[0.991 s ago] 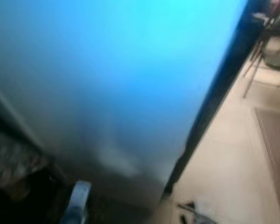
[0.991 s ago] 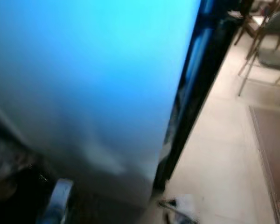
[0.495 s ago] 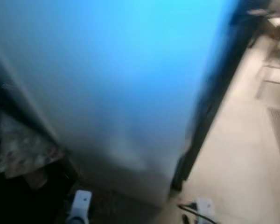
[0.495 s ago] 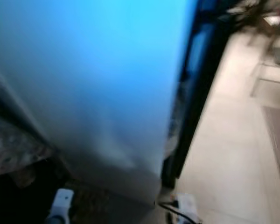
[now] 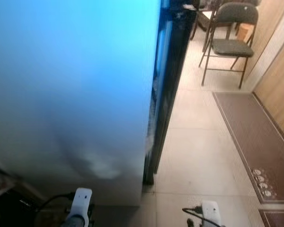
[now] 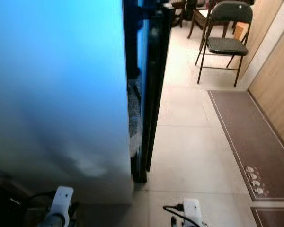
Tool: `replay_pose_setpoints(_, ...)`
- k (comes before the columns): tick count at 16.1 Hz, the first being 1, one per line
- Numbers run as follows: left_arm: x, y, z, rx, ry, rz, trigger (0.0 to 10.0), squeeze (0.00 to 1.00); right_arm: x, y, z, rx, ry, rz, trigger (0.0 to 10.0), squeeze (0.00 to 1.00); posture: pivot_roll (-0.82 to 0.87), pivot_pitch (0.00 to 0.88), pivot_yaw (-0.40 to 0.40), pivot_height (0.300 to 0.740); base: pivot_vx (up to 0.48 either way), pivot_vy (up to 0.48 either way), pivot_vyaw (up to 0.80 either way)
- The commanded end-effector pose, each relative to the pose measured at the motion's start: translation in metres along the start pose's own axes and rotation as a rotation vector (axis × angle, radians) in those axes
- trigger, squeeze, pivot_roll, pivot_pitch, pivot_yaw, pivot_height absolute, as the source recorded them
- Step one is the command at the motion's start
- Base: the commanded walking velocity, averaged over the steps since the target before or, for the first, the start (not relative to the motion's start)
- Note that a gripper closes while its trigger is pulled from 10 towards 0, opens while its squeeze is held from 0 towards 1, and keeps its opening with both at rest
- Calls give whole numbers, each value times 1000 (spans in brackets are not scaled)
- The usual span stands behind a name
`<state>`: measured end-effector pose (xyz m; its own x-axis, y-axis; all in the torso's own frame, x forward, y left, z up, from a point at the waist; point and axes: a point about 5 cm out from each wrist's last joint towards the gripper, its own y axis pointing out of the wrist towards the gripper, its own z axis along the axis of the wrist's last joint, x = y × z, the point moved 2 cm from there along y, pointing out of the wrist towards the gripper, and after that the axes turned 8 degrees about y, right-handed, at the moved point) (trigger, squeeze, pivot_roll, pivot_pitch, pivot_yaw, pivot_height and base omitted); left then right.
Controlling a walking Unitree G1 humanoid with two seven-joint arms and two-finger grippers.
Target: Restocking fridge
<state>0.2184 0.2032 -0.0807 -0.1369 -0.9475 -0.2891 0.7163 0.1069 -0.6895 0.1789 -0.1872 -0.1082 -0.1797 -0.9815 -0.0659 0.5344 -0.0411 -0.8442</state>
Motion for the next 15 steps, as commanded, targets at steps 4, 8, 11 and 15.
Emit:
replay_pose_setpoints(4,-2,-2,-9,-30,6,13,10000,0,-1,0,-2,-3,0,1,10000,0,27,0,28,740,0,-334,0)
replay_pose_setpoints(8,-5,-2,-8,-28,2,20,10000,0,-1,0,-2,-3,-1,1,10000,0,28,0,27,740,0,-388,0)
replay_pose_setpoints(11,-5,-2,-9,-29,-9,28,10000,0,0,0,-2,-4,-4,0,10000,0,29,0,26,740,0,0,0)
replay_pose_setpoints(15,-7,-2,-8,-24,-8,34,10000,0,0,0,-2,-3,-6,0,10000,0,29,0,24,740,0,0,0)
